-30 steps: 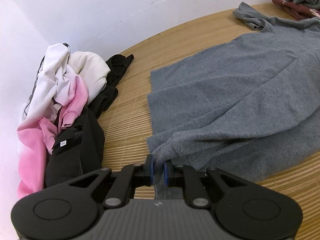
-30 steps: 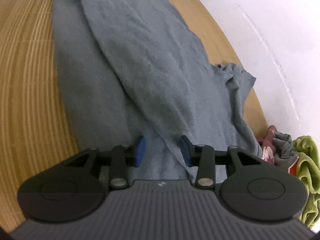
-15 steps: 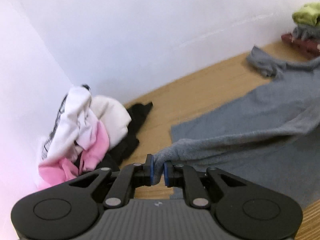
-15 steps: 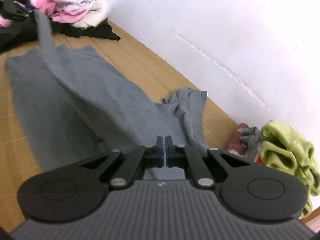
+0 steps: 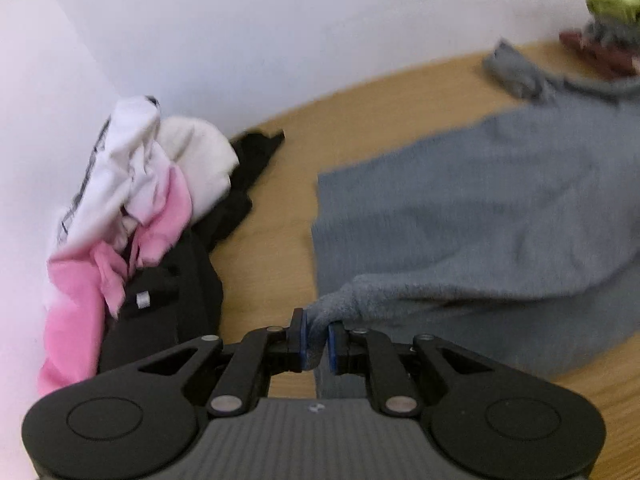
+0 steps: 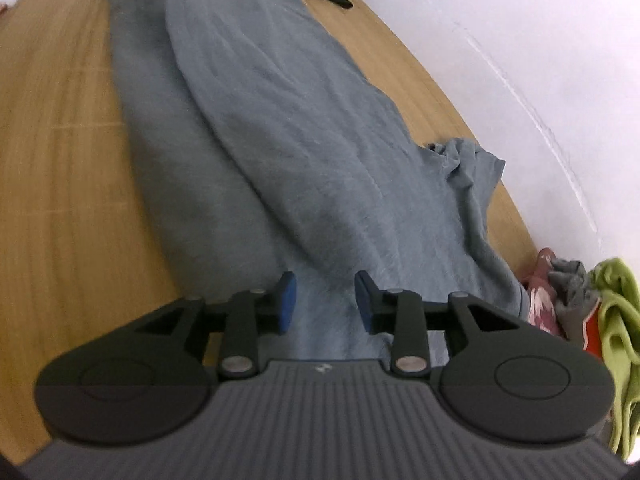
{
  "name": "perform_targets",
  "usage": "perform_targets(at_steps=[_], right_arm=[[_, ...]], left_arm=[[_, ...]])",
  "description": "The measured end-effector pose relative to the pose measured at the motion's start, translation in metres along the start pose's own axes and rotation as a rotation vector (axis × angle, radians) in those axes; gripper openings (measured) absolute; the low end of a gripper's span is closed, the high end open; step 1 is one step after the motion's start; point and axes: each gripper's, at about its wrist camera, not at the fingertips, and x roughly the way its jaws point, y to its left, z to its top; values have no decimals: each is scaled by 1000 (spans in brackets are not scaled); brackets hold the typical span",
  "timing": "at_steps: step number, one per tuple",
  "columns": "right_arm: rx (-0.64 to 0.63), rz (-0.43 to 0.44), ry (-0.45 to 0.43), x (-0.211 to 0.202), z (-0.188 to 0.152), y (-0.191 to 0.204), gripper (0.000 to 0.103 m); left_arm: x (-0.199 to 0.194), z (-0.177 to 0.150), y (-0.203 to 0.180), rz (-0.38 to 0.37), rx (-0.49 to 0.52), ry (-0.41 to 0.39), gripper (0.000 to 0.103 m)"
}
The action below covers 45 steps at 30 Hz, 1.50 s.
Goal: Fold clothes
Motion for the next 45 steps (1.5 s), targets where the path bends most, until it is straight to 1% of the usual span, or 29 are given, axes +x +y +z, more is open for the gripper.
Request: perform_targets(at_steps=[2, 6, 8, 9, 11, 12, 15, 17, 19, 20, 21, 23, 24, 27, 30, 32, 34, 35, 36, 37, 39, 41, 42, 43, 44, 45], right_arm=[[-10, -5, 17, 15, 2, -6, 36], [-1, -18, -10, 25, 7, -9, 37], [0, -28, -29, 28, 10, -8, 36], [14, -28, -46, 28, 10, -9, 35], [93, 6, -58, 27, 11, -19, 12], [129, 0, -63, 24, 11, -25, 6], [192, -94, -94, 12, 14, -54, 6], [245, -146, -103, 2, 16, -83, 6], [267, -167, -125, -16, 15, -97, 6], [278, -176, -136, -25, 15, -103, 6], [282, -160, -144, -35, 12, -102, 5], [263, -110, -143, -47, 6, -86, 5], [242, -83, -127, -47, 1, -73, 5], [210, 21, -69, -41, -12, -36, 5], [189, 79, -11, -37, -22, 2, 5], [171, 104, 17, -34, -26, 19, 5], [185, 96, 15, -32, -21, 13, 6], [193, 92, 14, -31, -19, 10, 7], [251, 93, 22, -28, -15, 1, 11], [354, 111, 38, -25, -13, -13, 21], [730, 225, 62, -14, -19, -49, 27], [1146, 351, 53, 4, -41, -78, 27], [1334, 320, 51, 8, -52, -81, 27], [1417, 321, 28, 12, -59, -80, 29], [1500, 322, 6, 16, -66, -78, 29], [1529, 319, -16, 20, -67, -77, 29]], left_arm=[[-16, 18, 9, -13, -21, -44, 13], [-45, 54, 20, -40, -43, -123, 13], [-54, 65, 22, -53, -44, -147, 13], [-59, 70, 21, -57, -41, -153, 13], [-62, 77, 18, -47, -15, -165, 13], [-59, 79, 15, -35, 9, -169, 13], [-48, 88, 9, -21, 72, -185, 13], [-46, 97, 6, -5, 90, -223, 13], [-49, 99, 3, 31, 114, -286, 13], [-49, 97, 1, 43, 121, -298, 13], [-47, 93, 0, 40, 123, -292, 13], [-32, 74, -3, 25, 118, -225, 13], [-24, 64, -6, 26, 122, -190, 13], [8, 15, -15, 37, 136, -55, 13], [33, -34, -22, 20, 115, 87, 14], [38, -55, -30, 31, 150, 124, 15], [38, -64, -36, 41, 183, 131, 15], [36, -65, -37, 44, 183, 125, 15], [35, -63, -38, 44, 174, 118, 15], [35, -60, -36, 45, 163, 111, 15], [37, -54, -33, 49, 139, 96, 15], [36, -50, -32, 49, 128, 87, 15], [36, -48, -30, 50, 126, 82, 15], [35, -47, -30, 53, 129, 79, 15], [35, -47, -30, 54, 133, 76, 15], [34, -46, -30, 53, 137, 75, 15]])
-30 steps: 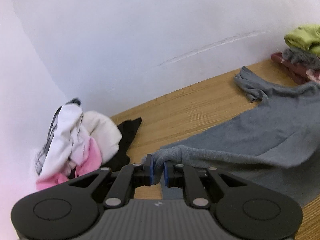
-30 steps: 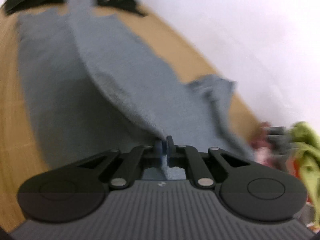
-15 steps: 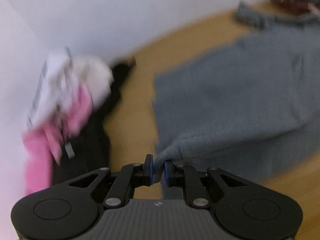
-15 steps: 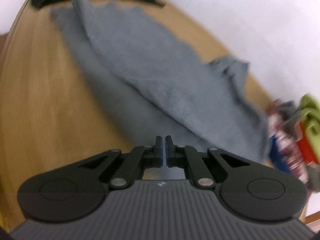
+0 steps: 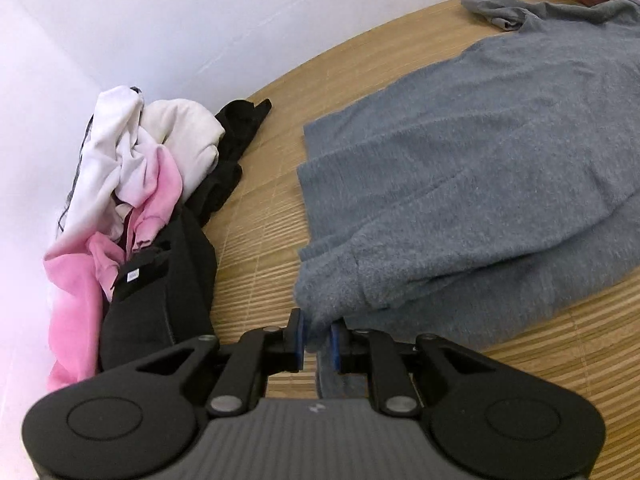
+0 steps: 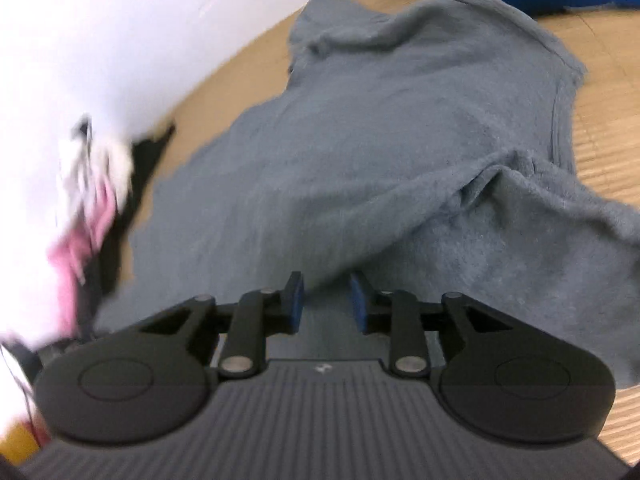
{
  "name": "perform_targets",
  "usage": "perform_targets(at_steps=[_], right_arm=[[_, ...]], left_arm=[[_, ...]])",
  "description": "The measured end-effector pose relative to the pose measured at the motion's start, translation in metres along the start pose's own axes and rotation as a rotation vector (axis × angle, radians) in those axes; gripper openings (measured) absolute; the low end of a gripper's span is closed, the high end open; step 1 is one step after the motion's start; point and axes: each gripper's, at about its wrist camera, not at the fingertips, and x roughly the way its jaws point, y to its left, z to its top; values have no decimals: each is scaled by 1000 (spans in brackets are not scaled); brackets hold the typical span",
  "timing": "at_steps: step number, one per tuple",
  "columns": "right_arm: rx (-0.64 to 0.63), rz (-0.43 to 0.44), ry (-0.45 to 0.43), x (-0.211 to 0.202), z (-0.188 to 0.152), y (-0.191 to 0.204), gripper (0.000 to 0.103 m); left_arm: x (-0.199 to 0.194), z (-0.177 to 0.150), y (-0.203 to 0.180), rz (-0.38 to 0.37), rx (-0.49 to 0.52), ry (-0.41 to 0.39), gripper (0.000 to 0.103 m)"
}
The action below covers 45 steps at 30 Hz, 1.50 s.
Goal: Fold clothes
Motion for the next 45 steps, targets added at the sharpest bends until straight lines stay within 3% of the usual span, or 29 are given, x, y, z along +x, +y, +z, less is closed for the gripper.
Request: perform_targets(at_steps=[4, 8, 9, 10, 11, 14, 18, 21, 23, 26, 28, 29, 32, 34, 38, 42, 45], right_arm=[[178, 86, -40, 13, 3, -15, 29], [273, 98, -62, 22, 4, -24, 29], [264, 99, -75, 25, 6, -22, 23], [255, 101, -88, 27, 8, -19, 9], [238, 108, -110, 21, 9, -16, 6], [179, 139, -212, 2, 28, 1, 6], [133, 199, -346, -41, 50, 23, 6], [106, 167, -320, -58, 35, 27, 6], [95, 110, -276, -59, 16, 21, 6], [155, 25, -201, -49, -20, -3, 6], [198, -29, -158, -38, -38, -19, 6], [218, -55, -137, -32, -47, -26, 6], [202, -79, -122, -24, -57, -30, 6], [166, -97, -94, -24, -52, -22, 10], [-8, -155, -20, -37, -48, 4, 22], [-277, -183, 22, -48, -56, 43, 25], [-415, -145, 10, -43, -62, 69, 25]], left_arm=[[-4, 2, 2, -2, 2, -4, 15], [-3, 8, 8, 1, 6, -15, 15], [-3, 10, 9, 4, 6, -20, 15], [-4, 14, 11, 4, 2, -28, 15], [-4, 18, 12, 2, 1, -36, 15], [-6, 48, 20, -5, 9, -96, 16], [-31, 96, 37, 8, -37, -254, 16], [-40, 101, 39, 20, -37, -296, 16], [-31, 86, 32, 3, -36, -246, 16], [-3, 47, 11, -25, -4, -102, 20], [21, 14, -13, -5, 81, 6, 20], [30, 1, -20, 3, 117, 43, 14], [27, -13, -35, 68, 250, -9, 18], [23, -11, -31, 69, 269, -9, 23], [14, -10, -9, 97, 247, 5, 39], [3, -21, 14, 148, 222, 47, 41], [-7, -21, 33, 124, 124, 82, 41]])
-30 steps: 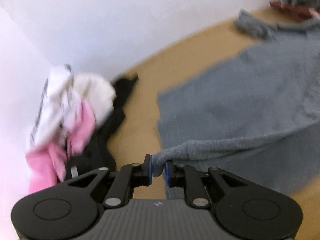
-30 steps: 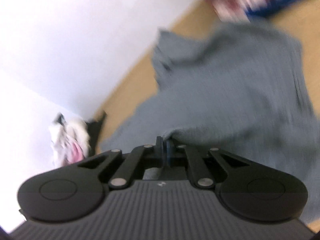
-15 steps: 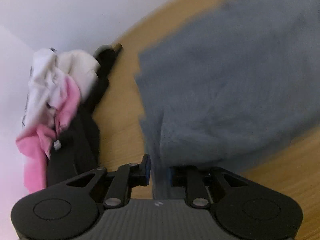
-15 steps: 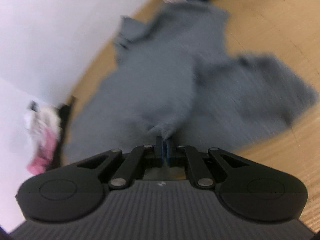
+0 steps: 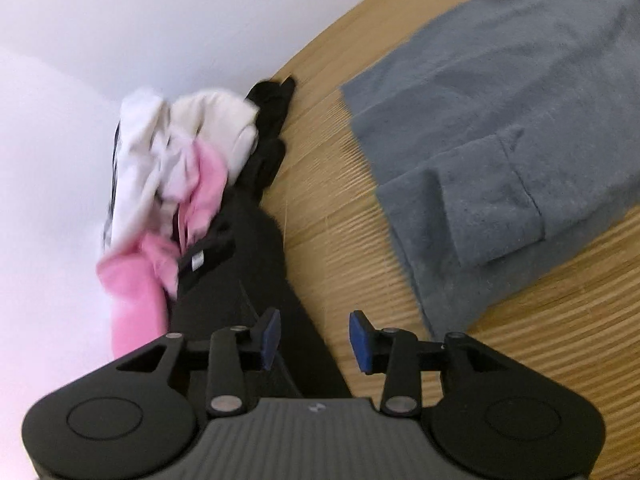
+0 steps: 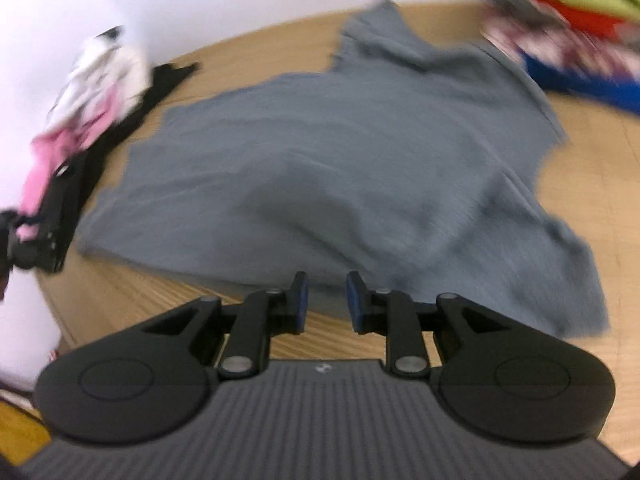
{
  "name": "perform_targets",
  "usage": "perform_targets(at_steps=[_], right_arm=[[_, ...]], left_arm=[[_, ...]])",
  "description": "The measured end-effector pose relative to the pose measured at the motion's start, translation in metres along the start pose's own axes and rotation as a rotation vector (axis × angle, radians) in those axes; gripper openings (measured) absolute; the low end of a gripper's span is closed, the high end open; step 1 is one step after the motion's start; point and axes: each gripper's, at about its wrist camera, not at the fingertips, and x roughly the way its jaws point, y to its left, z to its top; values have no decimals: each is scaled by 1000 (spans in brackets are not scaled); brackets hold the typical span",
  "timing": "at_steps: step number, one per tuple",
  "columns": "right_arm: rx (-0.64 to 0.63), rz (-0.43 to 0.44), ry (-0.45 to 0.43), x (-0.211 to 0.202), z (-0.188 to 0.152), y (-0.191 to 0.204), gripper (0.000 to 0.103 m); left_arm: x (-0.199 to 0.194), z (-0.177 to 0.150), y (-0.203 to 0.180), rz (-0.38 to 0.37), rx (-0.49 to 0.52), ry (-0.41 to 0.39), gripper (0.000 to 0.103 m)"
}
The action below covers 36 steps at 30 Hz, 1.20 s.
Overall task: Fold clothes
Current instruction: 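Open both grippers and release the grey shirt onto the table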
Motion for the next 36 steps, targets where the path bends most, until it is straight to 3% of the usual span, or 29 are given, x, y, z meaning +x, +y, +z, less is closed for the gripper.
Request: perform_targets(at_steps=[4, 9, 13, 18, 21, 25, 31, 36], right_arm=[[-51, 82, -31, 32, 20, 29, 25], [-25, 112, -64, 69, 33, 78, 25], [-2, 69, -23, 101, 26, 107, 25], [19, -26, -5, 128, 16, 141, 25], [19, -80, -13, 133, 11, 158, 25], [27, -123, -7, 134, 12, 168, 25], [42, -165, 16, 137, 9, 172, 25], [44, -170, 31, 139, 11, 173, 25]], left_arm=[[-12, 14, 11, -163, -162, 7, 43], [-9, 40, 12, -366, -238, -88, 44], [26, 52, 17, -534, -282, -85, 43], [52, 54, 14, -677, -208, -70, 42], [53, 53, 8, -691, -154, -76, 42], [56, 56, 9, -753, -155, -68, 43], [60, 56, 7, -728, -131, -68, 59], [62, 56, 9, -713, -164, -49, 64]])
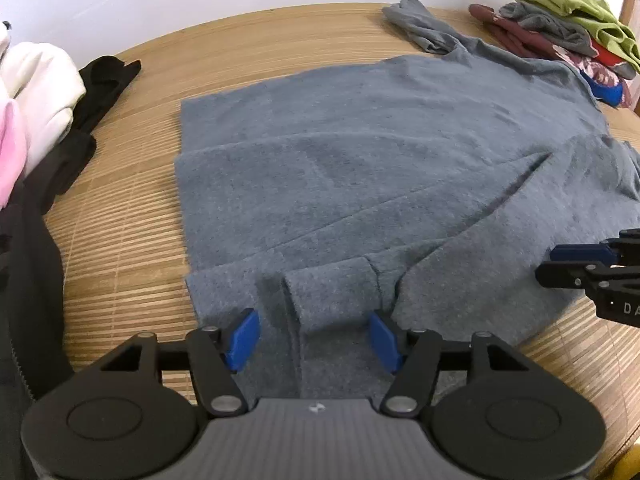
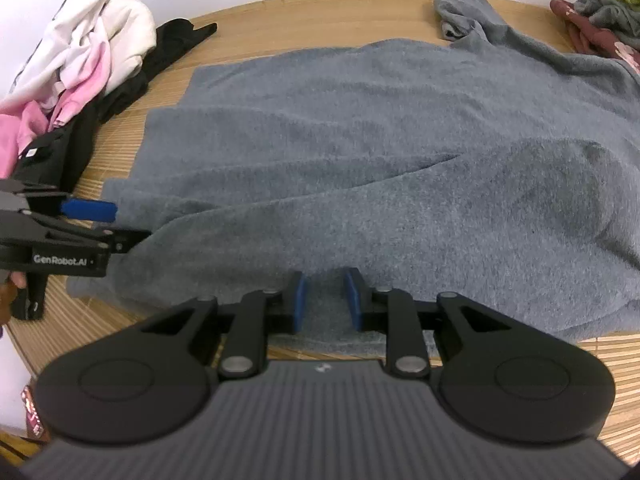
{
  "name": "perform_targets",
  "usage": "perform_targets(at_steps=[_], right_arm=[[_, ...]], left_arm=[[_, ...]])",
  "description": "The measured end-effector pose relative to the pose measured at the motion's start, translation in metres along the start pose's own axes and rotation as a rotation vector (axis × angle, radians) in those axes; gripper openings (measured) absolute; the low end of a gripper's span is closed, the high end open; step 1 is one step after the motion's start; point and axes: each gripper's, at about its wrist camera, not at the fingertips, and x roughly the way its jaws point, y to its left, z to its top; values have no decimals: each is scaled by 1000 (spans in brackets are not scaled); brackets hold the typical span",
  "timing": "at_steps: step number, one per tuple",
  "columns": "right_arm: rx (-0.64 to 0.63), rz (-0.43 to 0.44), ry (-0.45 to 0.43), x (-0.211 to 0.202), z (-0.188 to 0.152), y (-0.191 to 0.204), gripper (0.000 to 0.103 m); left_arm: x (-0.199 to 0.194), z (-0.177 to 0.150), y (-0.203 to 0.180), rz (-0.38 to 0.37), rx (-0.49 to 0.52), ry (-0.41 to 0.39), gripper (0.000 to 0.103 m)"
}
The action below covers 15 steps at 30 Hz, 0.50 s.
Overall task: Fold clothes
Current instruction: 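Open both grippers and release the grey shirt onto the table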
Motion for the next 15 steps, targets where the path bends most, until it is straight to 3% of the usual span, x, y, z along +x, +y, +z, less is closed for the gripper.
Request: perform_targets(at_steps=[4, 8, 11, 15], right_arm=[[-12, -4, 6, 0, 0, 1, 25], [-51, -11, 16, 1, 1, 7, 30], [-84, -1, 20, 1, 0, 11, 42], [-124, 7, 26, 3, -2, 17, 54]], left_arm=[[-1, 0, -2, 38, -23, 6, 70], [-1, 1, -2, 48, -38, 8, 70], [-8, 0, -1, 47, -69, -15, 64], [-23, -1, 1, 8, -107, -53, 64]])
